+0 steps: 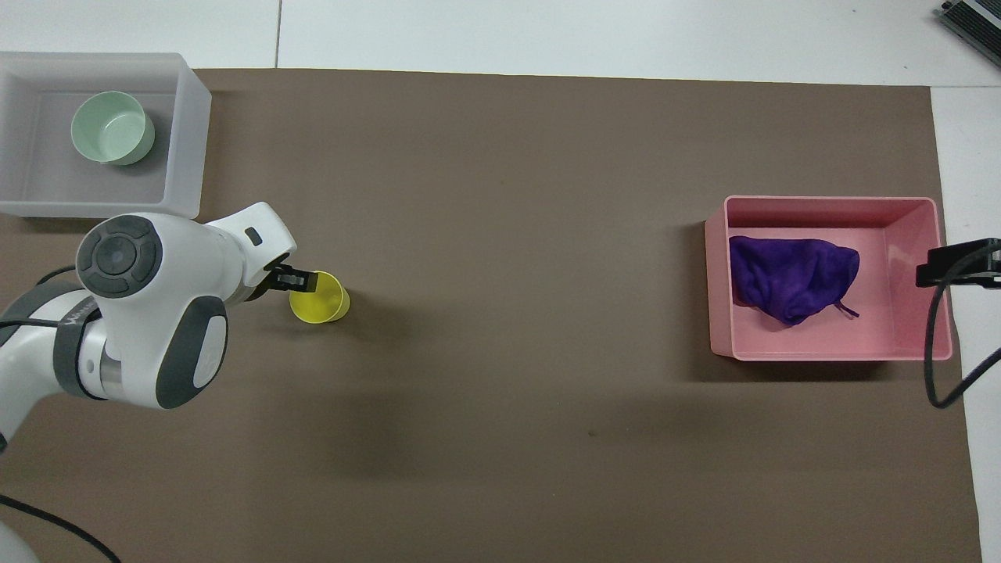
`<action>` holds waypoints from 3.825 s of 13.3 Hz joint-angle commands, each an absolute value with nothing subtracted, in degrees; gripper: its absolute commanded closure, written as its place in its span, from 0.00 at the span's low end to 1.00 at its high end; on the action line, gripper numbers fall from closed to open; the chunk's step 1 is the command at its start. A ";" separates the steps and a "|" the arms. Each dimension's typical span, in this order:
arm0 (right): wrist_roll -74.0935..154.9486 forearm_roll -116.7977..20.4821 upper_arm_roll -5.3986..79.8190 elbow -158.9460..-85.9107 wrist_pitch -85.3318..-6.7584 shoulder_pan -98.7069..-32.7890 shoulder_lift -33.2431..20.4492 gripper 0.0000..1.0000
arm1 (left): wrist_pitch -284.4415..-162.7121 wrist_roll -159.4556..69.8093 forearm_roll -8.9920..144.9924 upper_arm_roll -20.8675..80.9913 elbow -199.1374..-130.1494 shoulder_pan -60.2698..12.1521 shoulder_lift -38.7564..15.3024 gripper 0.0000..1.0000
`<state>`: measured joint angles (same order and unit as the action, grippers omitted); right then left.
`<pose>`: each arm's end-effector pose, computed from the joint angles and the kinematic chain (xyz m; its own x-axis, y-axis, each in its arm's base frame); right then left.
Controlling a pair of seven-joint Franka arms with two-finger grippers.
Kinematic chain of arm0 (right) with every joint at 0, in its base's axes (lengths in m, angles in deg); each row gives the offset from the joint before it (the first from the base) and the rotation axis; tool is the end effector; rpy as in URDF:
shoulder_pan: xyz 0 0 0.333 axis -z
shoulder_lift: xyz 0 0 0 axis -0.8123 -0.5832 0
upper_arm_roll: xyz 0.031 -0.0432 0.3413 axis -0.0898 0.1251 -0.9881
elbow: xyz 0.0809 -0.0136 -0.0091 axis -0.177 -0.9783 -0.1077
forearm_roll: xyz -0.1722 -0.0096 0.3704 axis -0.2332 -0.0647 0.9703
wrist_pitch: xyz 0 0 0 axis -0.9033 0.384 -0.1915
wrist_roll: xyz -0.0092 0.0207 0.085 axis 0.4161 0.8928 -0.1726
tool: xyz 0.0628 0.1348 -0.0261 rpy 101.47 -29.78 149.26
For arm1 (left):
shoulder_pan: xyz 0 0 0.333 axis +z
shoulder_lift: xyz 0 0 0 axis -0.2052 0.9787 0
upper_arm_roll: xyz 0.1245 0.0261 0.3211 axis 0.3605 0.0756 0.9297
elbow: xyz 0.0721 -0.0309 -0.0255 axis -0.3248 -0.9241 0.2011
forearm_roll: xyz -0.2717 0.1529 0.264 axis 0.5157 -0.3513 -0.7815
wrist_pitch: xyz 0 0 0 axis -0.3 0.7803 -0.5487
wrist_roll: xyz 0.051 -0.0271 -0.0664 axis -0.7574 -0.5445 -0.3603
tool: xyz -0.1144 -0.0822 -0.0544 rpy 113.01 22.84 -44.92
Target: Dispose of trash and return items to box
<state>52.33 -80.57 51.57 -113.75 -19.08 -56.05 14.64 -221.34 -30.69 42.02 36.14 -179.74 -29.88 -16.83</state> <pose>0.5343 -0.0589 0.6248 0.9868 -0.1603 0.0224 -0.1607 -0.9868 0.0178 0.5596 -0.1495 0.3428 0.9620 -0.2444 0.1220 -0.2449 -0.9695 -0.0118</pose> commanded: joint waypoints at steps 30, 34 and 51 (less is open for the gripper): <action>53.70 -79.54 52.67 -114.65 -18.09 -60.21 14.75 0.00 | -210.00 -30.96 41.55 36.61 -133.52 -7.72 4.12 1.00; 53.52 -79.63 52.67 -114.65 -18.18 -60.21 14.75 0.00 | -212.81 -28.59 42.86 35.20 -130.60 -3.41 8.88 1.00; 53.35 -79.54 52.67 -115.53 -18.36 -59.68 15.01 0.00 | -226.86 -28.85 48.14 35.64 -144.63 -1.56 7.57 1.00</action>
